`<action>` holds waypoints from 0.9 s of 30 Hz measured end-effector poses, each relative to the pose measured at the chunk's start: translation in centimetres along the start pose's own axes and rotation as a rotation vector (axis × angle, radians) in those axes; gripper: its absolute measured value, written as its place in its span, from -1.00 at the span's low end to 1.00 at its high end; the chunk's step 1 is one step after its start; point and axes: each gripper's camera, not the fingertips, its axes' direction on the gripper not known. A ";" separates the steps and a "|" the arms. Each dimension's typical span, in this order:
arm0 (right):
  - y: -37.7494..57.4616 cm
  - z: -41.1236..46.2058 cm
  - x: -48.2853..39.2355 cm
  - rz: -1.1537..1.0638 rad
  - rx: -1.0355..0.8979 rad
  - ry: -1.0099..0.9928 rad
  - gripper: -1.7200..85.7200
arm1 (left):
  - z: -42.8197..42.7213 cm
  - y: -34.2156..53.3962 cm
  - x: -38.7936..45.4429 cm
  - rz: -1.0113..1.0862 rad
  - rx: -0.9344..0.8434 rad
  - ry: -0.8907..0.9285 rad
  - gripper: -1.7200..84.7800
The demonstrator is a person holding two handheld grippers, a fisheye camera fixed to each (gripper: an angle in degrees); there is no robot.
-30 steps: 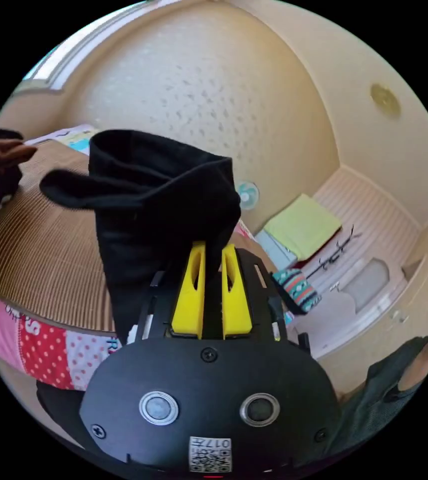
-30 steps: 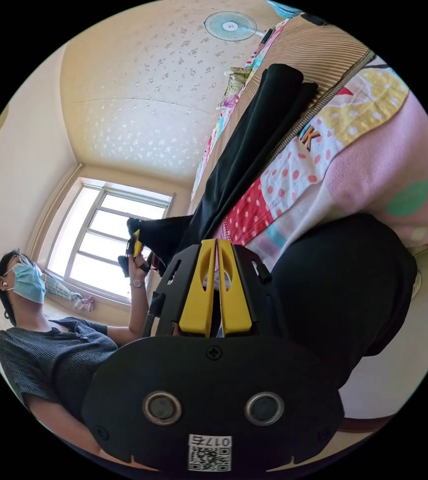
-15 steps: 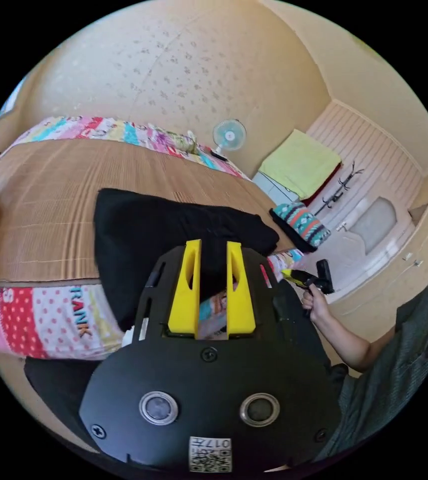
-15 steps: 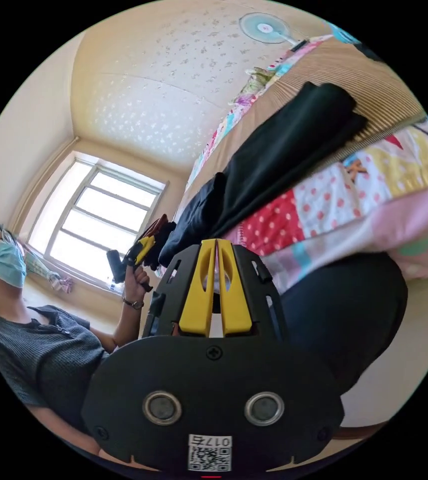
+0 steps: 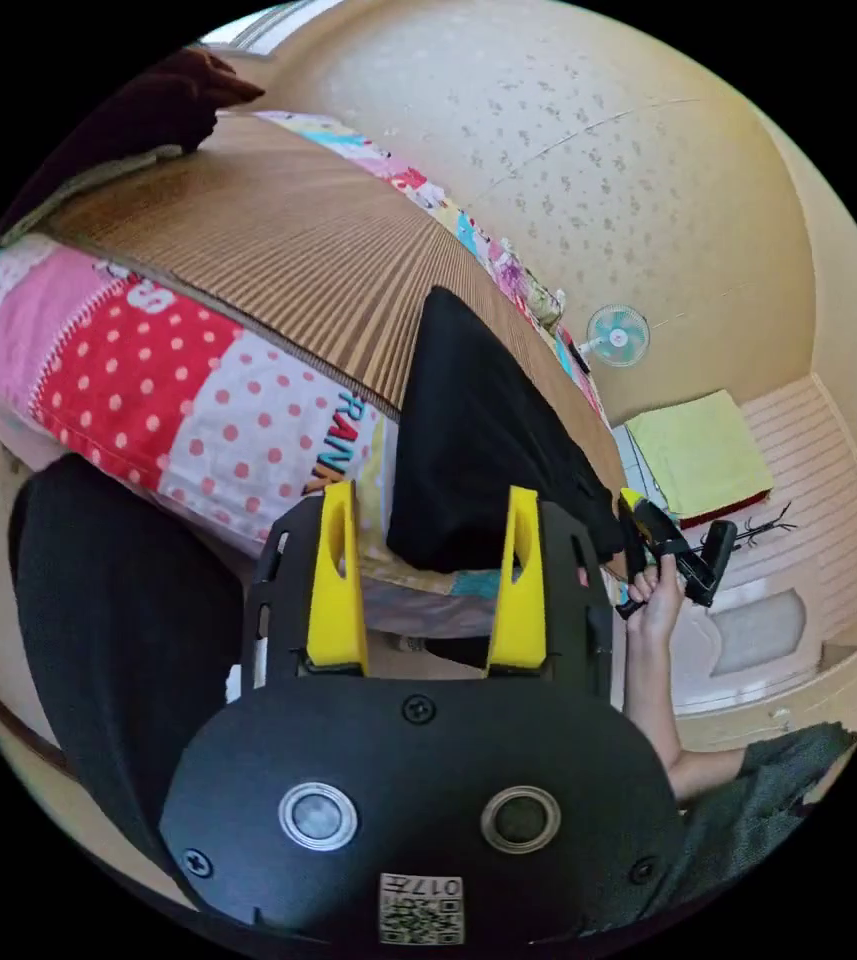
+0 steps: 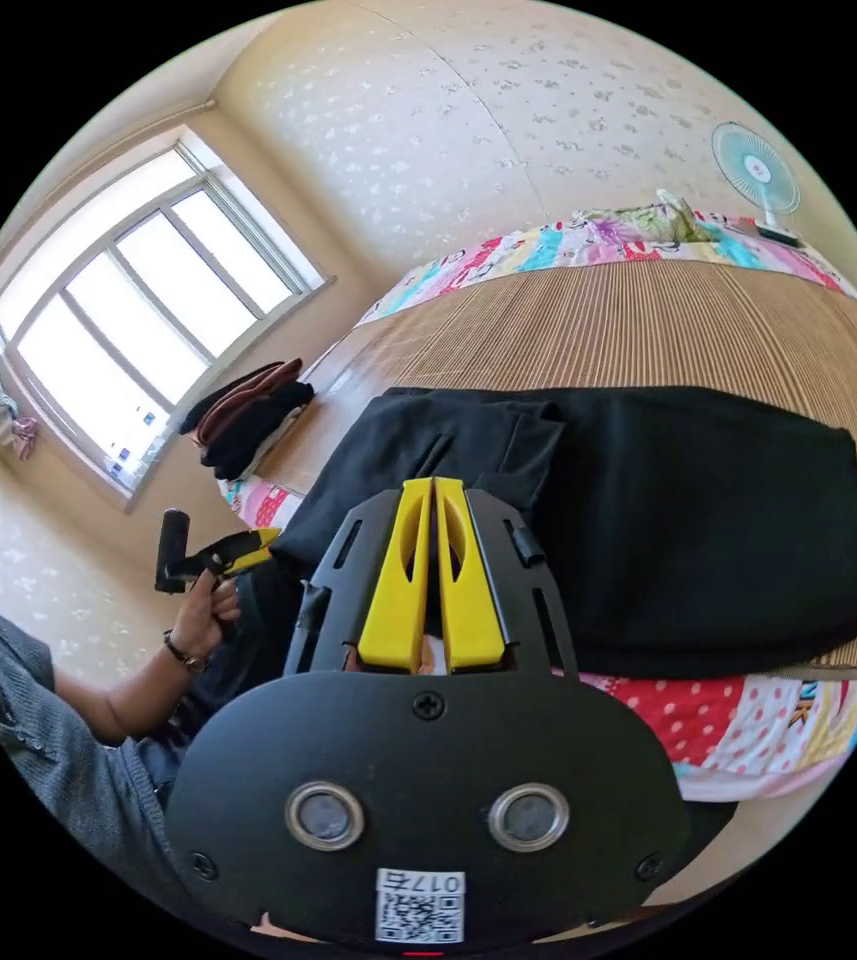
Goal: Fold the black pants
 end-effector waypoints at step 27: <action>13.4 1.6 16.9 0.788 0.187 -0.536 -0.94 | 14.0 0.8 26.4 0.899 -0.310 0.513 -0.82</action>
